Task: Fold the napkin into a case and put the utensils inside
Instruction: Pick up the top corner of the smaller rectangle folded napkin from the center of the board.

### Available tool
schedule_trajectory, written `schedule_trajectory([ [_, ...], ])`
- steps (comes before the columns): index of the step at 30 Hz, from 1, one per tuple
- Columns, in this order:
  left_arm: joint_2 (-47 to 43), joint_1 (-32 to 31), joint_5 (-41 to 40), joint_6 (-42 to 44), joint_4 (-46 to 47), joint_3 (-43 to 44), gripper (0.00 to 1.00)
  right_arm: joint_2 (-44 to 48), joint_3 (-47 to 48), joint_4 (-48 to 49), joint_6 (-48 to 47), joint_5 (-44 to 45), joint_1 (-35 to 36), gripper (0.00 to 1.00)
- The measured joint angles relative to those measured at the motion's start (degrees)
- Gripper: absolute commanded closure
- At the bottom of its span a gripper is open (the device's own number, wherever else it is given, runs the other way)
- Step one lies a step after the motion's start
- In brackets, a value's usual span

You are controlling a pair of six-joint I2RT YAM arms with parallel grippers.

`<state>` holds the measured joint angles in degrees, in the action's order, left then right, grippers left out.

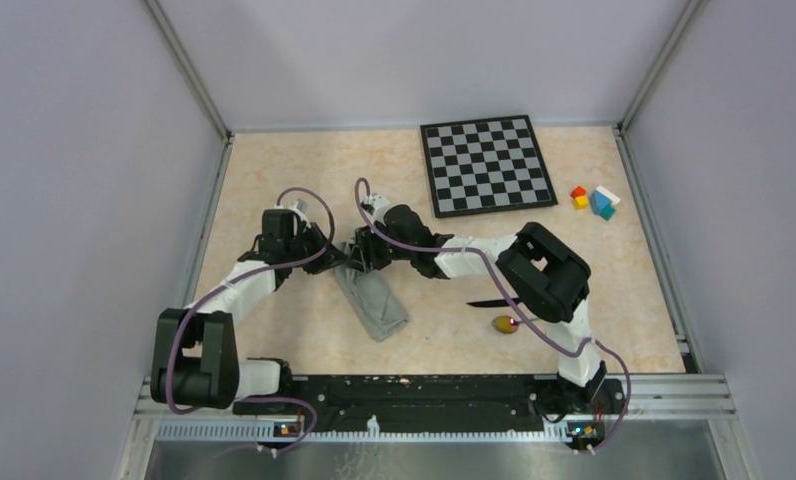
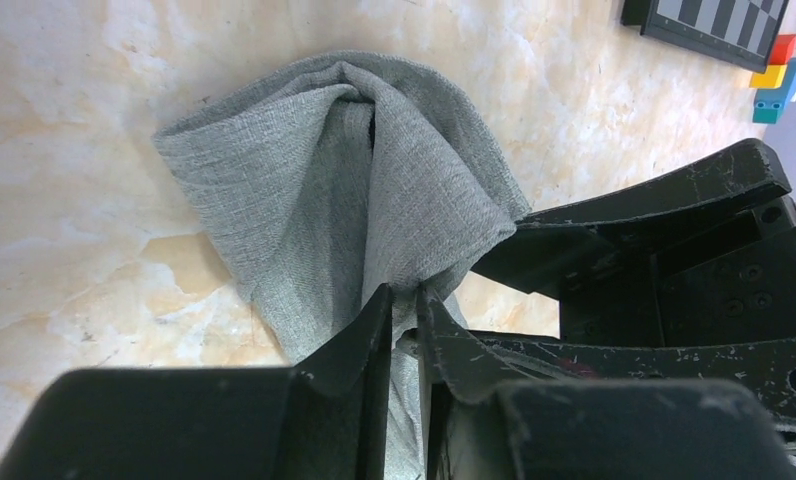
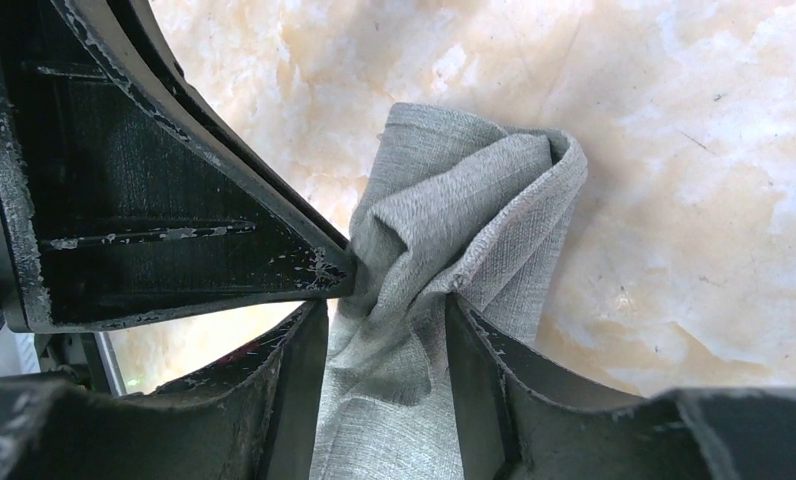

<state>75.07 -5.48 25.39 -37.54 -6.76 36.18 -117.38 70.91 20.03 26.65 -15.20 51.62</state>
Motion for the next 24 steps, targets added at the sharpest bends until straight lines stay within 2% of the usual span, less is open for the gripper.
schedule_trajectory([
  [2, -0.6, 0.2, -0.7, 0.4, -0.5, 0.1, 0.71, 0.0, 0.4, -0.3, 0.0, 0.1, 0.0, 0.56],
  [5, -1.3, 0.5, -2.3, 1.8, -2.7, 1.1, 0.51, -0.2, 1.7, -1.6, 0.1, 0.6, 0.0, 0.55],
  [7, -1.4, 0.7, -4.2, 2.9, -5.1, 2.9, 0.46, -0.4, 3.0, -2.5, 0.2, 1.1, 0.0, 0.5],
  [12, -1.6, 0.8, -7.0, 4.9, -8.8, 5.9, 0.47, -0.5, 4.3, -2.7, 0.4, 2.2, 0.0, 0.48],
  [24, -4.2, 2.3, -10.2, 5.6, -12.5, 6.0, 0.5, -0.5, 4.3, -4.5, -1.3, 6.1, 1.2, 0.49],
])
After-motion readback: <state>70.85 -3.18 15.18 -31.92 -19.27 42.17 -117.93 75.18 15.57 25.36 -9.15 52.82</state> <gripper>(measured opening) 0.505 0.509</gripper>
